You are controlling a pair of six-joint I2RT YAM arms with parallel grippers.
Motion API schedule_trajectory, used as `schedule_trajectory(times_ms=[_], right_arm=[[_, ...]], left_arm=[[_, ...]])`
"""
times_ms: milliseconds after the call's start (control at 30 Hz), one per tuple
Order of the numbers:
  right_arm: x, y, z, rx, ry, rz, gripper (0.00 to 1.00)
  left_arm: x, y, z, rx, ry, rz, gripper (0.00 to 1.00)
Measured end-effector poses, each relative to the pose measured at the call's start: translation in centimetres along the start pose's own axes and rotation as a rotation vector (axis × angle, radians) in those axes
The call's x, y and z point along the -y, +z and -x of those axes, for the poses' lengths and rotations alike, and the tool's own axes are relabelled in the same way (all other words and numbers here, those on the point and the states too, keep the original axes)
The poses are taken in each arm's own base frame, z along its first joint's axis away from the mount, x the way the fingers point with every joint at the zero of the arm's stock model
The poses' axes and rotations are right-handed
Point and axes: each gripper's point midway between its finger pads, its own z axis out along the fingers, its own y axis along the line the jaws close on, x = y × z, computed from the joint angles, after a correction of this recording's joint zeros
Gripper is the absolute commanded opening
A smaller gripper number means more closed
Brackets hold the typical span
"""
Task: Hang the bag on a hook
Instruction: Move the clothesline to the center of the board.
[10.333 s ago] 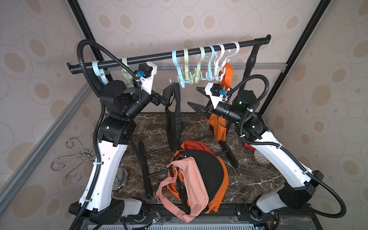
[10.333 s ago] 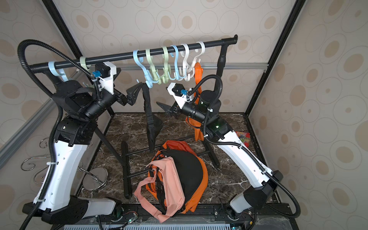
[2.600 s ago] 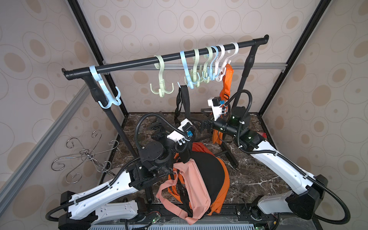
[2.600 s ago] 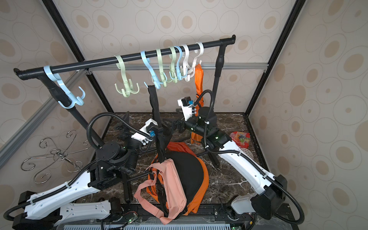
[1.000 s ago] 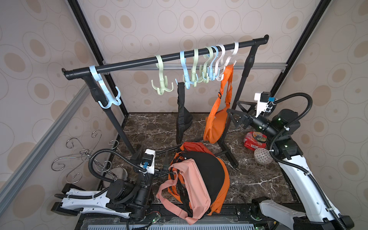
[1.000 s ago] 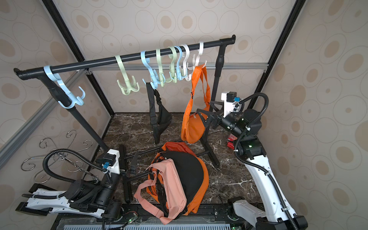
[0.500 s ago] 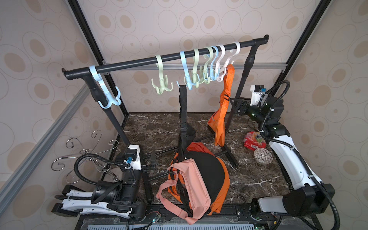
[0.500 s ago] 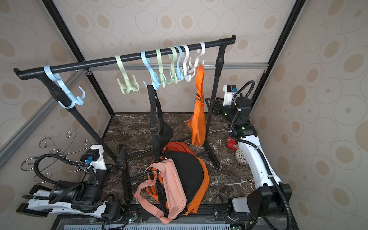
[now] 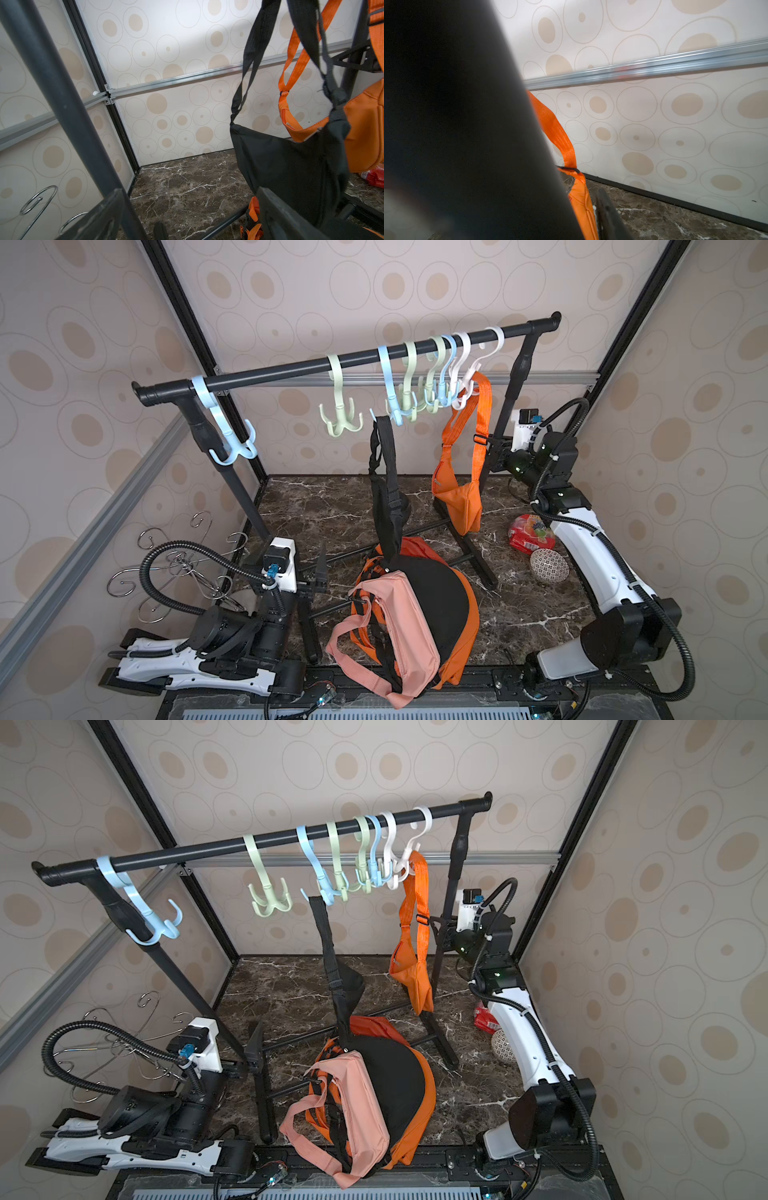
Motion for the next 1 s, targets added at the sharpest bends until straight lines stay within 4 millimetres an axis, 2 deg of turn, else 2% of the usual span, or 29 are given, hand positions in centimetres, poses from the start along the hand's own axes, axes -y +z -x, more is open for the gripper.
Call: schedule_trajectory(times_ms=[100,233,533,700,800,1000], right_arm=[[0.3,-0.1,0.1,0.023,-0.012,-0.038,0.08],[1.0,-1.3,0.2,0.056,-0.046,-0.115,0.05],[2.3,-7.3,0.4,0.060,-0.130,-0.312,0.04],[3.0,-10.1,0.2,0.078,-0.158,-0.407,0.03],[3.3,-10.9,0.2,0.085,-0.168,-0.442,0.04],[3.7,-11.2,0.2,0.085,-0.172,-0.473,0.06]], left_arm=[[0.3,0.0,0.1,0.009,0.007,-0.015,1.00],[0.4,0.0,0.3,0.015,0.001,-0.026,1.00],[1.1,0.0,0.6,0.028,0.007,-0.050,1.00],[3.6,0.3,1.9,0.044,0.036,-0.097,1.00],[5.3,1.8,2.1,0.041,0.081,-0.096,1.00],[7.0,7.9,0.9,-0.025,0.122,-0.089,1.00]])
